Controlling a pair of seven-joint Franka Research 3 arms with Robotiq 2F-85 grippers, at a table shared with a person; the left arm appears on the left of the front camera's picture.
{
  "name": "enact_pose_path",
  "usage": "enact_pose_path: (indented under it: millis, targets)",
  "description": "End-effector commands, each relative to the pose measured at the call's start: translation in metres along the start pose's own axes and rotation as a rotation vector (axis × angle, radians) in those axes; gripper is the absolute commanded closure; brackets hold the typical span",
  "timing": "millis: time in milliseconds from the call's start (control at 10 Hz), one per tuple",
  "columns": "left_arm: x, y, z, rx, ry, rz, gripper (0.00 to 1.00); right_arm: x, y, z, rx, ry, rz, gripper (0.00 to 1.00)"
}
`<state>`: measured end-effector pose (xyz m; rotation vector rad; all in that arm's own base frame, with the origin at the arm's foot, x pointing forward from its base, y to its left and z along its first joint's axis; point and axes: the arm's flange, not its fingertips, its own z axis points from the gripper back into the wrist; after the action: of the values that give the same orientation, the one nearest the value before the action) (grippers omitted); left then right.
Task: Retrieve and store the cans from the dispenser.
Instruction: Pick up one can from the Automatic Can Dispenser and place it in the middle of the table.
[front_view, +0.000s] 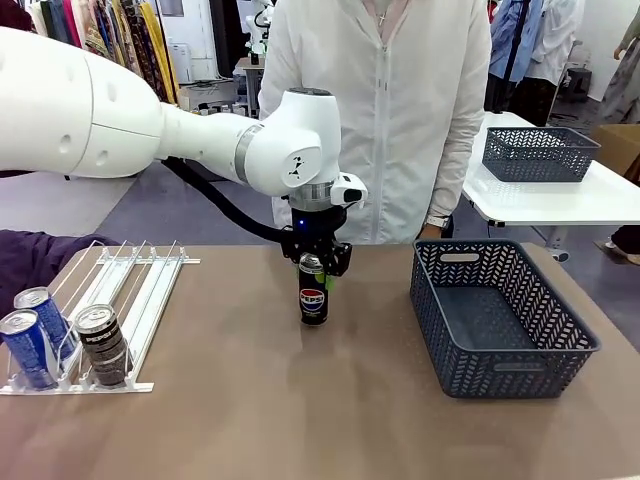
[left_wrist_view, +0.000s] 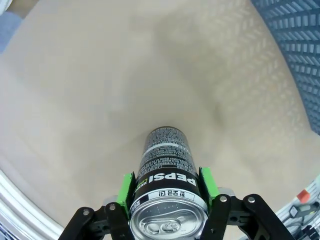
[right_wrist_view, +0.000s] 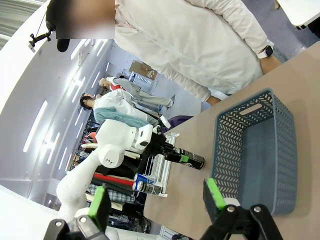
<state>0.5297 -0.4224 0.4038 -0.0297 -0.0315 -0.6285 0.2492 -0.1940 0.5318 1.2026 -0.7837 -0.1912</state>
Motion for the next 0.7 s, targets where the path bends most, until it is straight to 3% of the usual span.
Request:
enact_pose_path:
  millis: [0, 200, 300, 400, 600]
  targets:
    - [0.0003, 0.0002, 0.0092, 0.011, 0.002, -0.032, 1.00, 0.0037, 0.0024, -0.0016, 0.022, -0.019, 0.015, 0.00]
    - [-0.0017, -0.0009, 0.0091, 0.019, -0.004, -0.028, 1.00, 0.0037, 0.0024, -0.0016, 0.022, -0.019, 0.015, 0.00]
    - [-0.0010, -0.0005, 0.0089, 0.020, -0.001, -0.025, 0.45, 0.0037, 0.0024, -0.0016, 0.022, -0.019, 0.015, 0.00]
    - [-0.0011, -0.0009, 0.0087, 0.023, -0.003, -0.038, 0.00, 0.0037, 0.0024, -0.0016, 0.022, -0.019, 0.015, 0.00]
    - [-0.0019, -0.0005, 0.0085, 0.023, -0.010, -0.035, 0.00, 0.0037, 0.0024, -0.0016, 0.022, -0.019, 0.015, 0.00]
